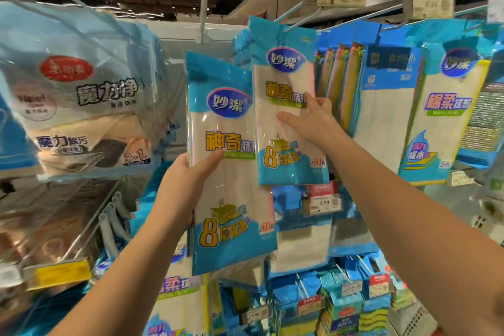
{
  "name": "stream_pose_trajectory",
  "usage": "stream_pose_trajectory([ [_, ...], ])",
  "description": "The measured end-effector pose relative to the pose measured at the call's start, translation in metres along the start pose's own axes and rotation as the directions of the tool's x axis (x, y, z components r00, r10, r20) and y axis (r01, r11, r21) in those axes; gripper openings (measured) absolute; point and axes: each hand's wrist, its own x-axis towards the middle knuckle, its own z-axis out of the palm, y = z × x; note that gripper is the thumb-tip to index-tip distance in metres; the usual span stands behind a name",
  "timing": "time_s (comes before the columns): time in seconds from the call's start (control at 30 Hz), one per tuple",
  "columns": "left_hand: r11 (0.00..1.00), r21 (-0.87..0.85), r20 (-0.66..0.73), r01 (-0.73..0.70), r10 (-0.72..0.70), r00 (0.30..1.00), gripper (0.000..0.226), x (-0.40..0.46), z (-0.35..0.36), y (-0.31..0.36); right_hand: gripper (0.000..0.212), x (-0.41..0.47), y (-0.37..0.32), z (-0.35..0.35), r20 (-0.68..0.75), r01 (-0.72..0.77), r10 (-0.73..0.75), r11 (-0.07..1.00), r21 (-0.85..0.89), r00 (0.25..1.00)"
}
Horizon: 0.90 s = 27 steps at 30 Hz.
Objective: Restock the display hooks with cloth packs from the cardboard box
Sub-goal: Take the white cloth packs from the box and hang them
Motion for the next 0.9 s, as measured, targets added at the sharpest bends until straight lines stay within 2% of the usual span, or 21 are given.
stream_pose_trajectory([
  [0.1, 0.995, 0.09, -0.057, -0.032, 0.037, 0.998, 0.038, -0.006, -0.017, -0.007, 0.104, 0.013, 0.007, 0.017, 0.016, -0.008, 0.008, 1.0, 0.003, 1.0],
  [0.2, 0.998, 0.057, -0.124, -0.018, 0.025, 0.992, 0.036, -0.008, -0.028, -0.014, 0.105, 0.018, 0.012, 0.032, -0.026, 0.002, -0.001, 1.0, 0.012, 1.0],
  [0.37, 1.0, -0.02, -0.123, -0.005, 0.003, 0.992, 0.028, -0.009, -0.029, -0.017, 0.091, 0.025, 0.014, 0.053, -0.134, 0.041, -0.043, 0.999, -0.019, 0.99],
  [0.5, 0.995, -0.095, -0.087, 0.012, -0.021, 0.996, 0.042, -0.011, -0.022, -0.018, 0.085, 0.024, 0.014, 0.062, -0.193, 0.05, -0.048, 0.999, 0.004, 0.98],
  [0.6, 0.989, -0.143, -0.062, 0.039, -0.048, 0.997, 0.04, -0.013, -0.017, -0.018, 0.087, 0.021, 0.014, 0.063, -0.187, 0.041, -0.03, 0.997, 0.059, 0.982],
  [0.7, 0.983, -0.17, -0.051, 0.074, -0.083, 0.995, 0.032, -0.014, -0.016, -0.017, 0.088, 0.015, 0.013, 0.058, -0.171, 0.013, -0.009, 1.0, 0.023, 0.985],
  [0.8, 0.983, -0.167, -0.037, 0.079, -0.086, 0.996, 0.024, -0.015, -0.015, -0.018, 0.067, 0.002, 0.005, 0.044, -0.233, 0.093, -0.083, 0.995, 0.029, 0.969],
  [0.9, 0.984, -0.165, -0.004, 0.063, -0.064, 0.998, 0.022, -0.018, -0.013, -0.019, 0.038, -0.012, -0.015, 0.022, -0.225, 0.207, -0.14, 0.929, 0.308, 0.964],
])
